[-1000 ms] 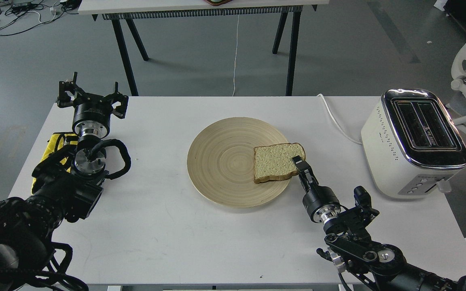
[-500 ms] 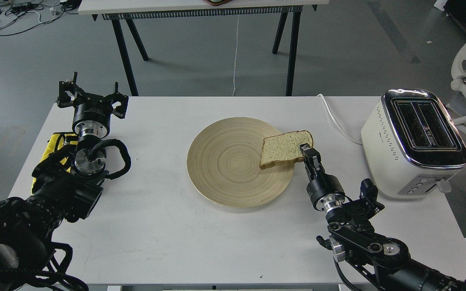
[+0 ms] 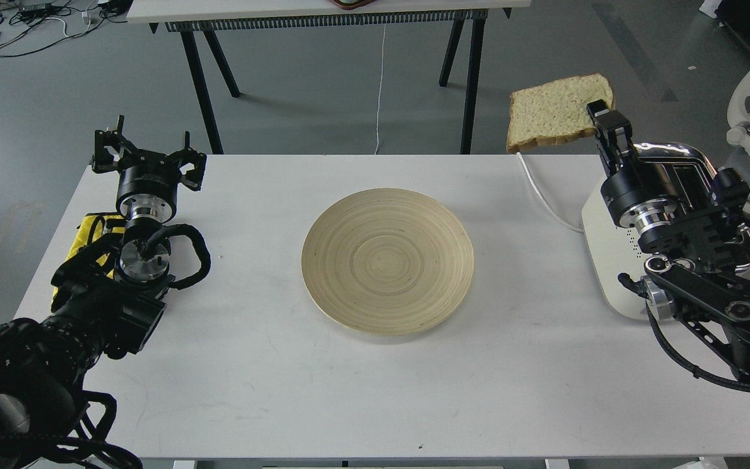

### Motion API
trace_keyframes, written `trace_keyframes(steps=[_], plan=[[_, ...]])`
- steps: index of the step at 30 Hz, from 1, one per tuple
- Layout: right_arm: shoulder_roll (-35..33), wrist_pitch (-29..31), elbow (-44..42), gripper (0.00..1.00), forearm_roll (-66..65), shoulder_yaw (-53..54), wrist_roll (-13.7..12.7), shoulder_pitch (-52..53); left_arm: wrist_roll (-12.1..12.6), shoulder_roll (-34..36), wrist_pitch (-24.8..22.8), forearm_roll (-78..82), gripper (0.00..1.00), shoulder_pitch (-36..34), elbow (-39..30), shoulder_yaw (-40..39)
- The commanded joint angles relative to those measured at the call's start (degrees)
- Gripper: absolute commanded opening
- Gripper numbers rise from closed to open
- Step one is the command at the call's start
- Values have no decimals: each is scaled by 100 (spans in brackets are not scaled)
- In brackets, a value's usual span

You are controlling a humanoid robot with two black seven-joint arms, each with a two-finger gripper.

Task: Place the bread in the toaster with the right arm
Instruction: 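Lift the bread slice with the right gripper up above the toaster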

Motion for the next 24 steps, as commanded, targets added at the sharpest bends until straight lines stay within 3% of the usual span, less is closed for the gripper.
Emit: trace_keyframes(steps=[1,6,12,24], plan=[[-884,0,278,1,-16,-46,-9,93,1,0,0,0,100,-1,-1,0],[-2063,0,595,1,-95,-64,35,5,1,0,0,0,100,-1,-1,0],[-2854,66,666,1,-516,-713,52,-22,1,0,0,0,100,-1,-1,0],[-3453,75,1017,1,-1000,-1487,61,-39,1,0,0,0,100,-1,-1,0]])
